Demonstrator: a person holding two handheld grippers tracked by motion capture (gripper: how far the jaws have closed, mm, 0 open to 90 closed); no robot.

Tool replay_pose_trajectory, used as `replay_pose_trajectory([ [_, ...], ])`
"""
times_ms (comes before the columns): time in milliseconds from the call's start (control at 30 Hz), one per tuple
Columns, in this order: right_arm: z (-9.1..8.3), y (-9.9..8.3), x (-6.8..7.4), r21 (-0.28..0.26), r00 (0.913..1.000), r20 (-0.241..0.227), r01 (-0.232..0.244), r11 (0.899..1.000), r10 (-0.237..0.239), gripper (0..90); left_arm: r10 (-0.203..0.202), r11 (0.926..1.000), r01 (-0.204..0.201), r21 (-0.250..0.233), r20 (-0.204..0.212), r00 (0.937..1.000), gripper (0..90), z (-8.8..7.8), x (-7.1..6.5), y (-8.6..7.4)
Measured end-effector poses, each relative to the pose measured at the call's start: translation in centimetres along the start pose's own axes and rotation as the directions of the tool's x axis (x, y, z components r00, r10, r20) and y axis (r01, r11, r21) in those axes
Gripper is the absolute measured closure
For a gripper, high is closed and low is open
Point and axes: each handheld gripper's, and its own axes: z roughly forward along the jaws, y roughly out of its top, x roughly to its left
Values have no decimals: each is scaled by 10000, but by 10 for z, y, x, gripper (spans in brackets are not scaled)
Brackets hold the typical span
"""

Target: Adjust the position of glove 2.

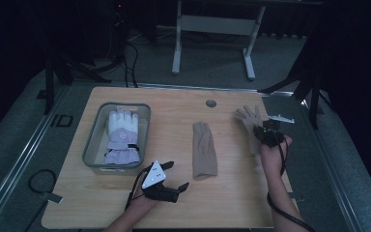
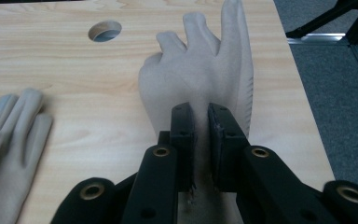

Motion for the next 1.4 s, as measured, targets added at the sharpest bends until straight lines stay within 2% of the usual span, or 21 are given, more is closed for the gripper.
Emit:
replay_pose_trajectory([
  [100, -11, -11, -2, -64, 9993, -130, -353, 9994, 352, 810, 47, 10000, -46, -3, 24, 10000, 86, 0, 0, 0],
  [167, -15, -20, -2, -9, 9991, -70, -414, 9991, 414, 810, 31, 10000, -31, 17, 36, 10000, 86, 1, 0, 0],
  [300, -17, -33, -3, 90, 9981, -56, -617, 9981, 618, 809, 96, 9999, -97, 53, 21, 10000, 86, 1, -1, 0],
  [333, -15, -42, -4, 287, 9974, -103, -713, 9970, 716, 808, 106, 9999, -106, 36, 30, 9999, 86, 1, -1, 1],
  [400, -12, -52, -5, 566, 9978, 36, -664, 9962, 663, 808, 126, 9999, -126, 18, 39, 9999, 86, 1, -2, 1],
  [500, -9, -60, -5, 762, 9972, 7, -751, 9943, 752, 807, 128, 9999, -128, 18, 36, 9999, 86, 1, -1, 1],
  [533, -5, -68, -4, 933, 9980, 79, -630, 9936, 626, 802, 107, 9999, -107, 18, 54, 9999, 86, 1, -1, 1],
  [667, 3, -79, -2, 1197, 9987, 14, -513, 9915, 515, 786, 180, 9998, -180, 14, 83, 9998, 86, 1, -3, 2],
  [833, 4, -83, -2, 993, 9990, -44, -441, 9941, 448, 752, 194, 9998, -194, 66, 119, 9997, 86, 2, -3, 1],
  [900, 2, -82, -4, 976, 9979, -410, -455, 9942, 497, 665, 191, 9998, -191, 52, 139, 9997, 86, 2, -3, 1],
  [967, 1, -81, -5, 989, 9977, -494, -412, 9942, 463, 649, 195, 9998, -195, 52, 142, 9997, 86, 1, -3, 1],
  [1000, -2, -78, -6, 875, 9967, -750, -259, 9958, 325, 563, 186, 9998, -187, 55, 143, 9997, 86, 2, -3, 1],
  [1033, -2, -78, -6, 875, 9967, -750, -259, 9958, 325, 563, 186, 9998, -187, 55, 143, 9997, 86, 2, -3, 1],
  [1100, -3, -76, -8, 933, 9951, -984, 122, 9956, -30, 472, 201, 9998, -202, 49, 149, 9997, 86, 1, -3, 1],
  [1133, -4, -73, -10, 866, 9913, -1310, 242, 9960, -127, 419, 223, 9997, -223, 42, 156, 9996, 86, 1, -3, 2],
  [1167, -4, -73, -10, 866, 9913, -1310, 242, 9960, -127, 419, 223, 9997, -223, 42, 156, 9996, 86, 1, -3, 2],
  [1267, -8, -67, -16, 866, 9858, -1676, 262, 9959, -113, 257, 220, 9997, -221, 50, 159, 9996, 86, 2, -4, 2],
  [1333, -9, -65, -18, 744, 9799, -1990, 308, 9968, -154, 219, 217, 9997, -218, 70, 167, 9996, 86, 2, -4, 1],
  [1367, -9, -65, -18, 744, 9799, -1990, 308, 9968, -154, 219, 217, 9997, -218, 70, 167, 9996, 86, 2, -4, 1],
  [1400, -10, -65, -18, 771, 9747, -2226, 378, 9963, -198, 187, 237, 9997, -239, 105, 156, 9996, 86, 2, -4, 1],
])
